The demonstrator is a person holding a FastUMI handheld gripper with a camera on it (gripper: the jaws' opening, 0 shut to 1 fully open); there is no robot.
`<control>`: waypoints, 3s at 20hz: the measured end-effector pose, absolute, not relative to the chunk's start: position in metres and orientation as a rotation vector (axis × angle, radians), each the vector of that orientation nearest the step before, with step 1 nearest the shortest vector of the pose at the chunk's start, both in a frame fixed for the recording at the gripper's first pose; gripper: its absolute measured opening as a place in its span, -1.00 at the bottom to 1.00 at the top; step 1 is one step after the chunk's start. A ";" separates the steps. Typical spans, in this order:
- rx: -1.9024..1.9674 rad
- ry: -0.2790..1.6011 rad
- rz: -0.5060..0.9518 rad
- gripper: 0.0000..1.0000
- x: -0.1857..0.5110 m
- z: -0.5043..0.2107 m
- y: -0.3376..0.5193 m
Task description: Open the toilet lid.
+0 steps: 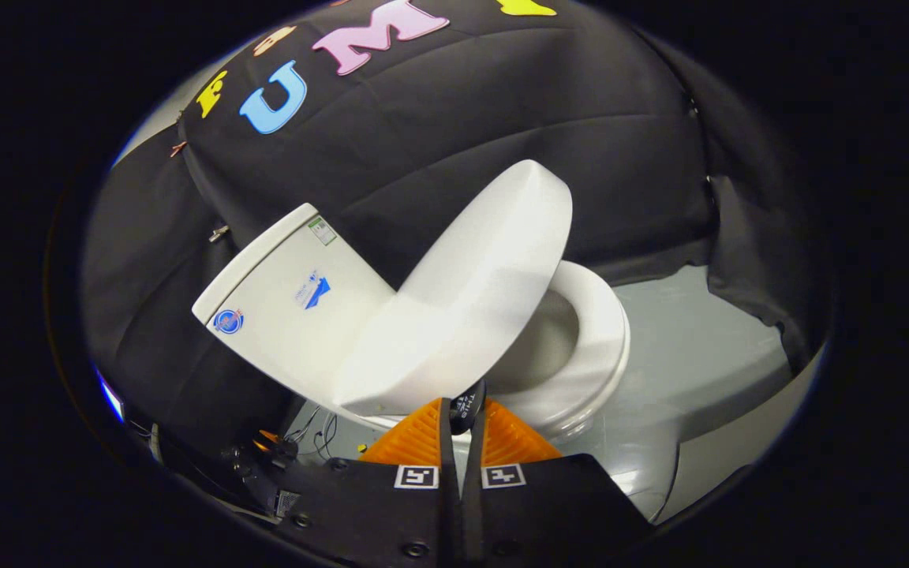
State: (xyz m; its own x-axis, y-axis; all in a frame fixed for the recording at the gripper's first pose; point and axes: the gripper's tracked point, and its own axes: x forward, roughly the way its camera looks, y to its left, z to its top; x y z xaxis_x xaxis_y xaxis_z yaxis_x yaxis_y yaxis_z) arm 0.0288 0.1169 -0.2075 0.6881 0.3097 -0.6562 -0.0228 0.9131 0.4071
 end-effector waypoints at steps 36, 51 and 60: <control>-0.182 0.400 0.610 -0.60 0.091 -0.090 0.437; -0.061 0.329 0.597 0.98 0.091 -0.052 0.412; -0.084 0.164 0.405 0.98 0.087 0.009 0.282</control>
State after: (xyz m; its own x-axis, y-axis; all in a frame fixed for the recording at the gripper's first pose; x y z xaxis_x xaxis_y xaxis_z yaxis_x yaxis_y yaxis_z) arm 0.0871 0.2819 0.0092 0.9060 0.3853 -0.1752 -0.3989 0.9157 -0.0487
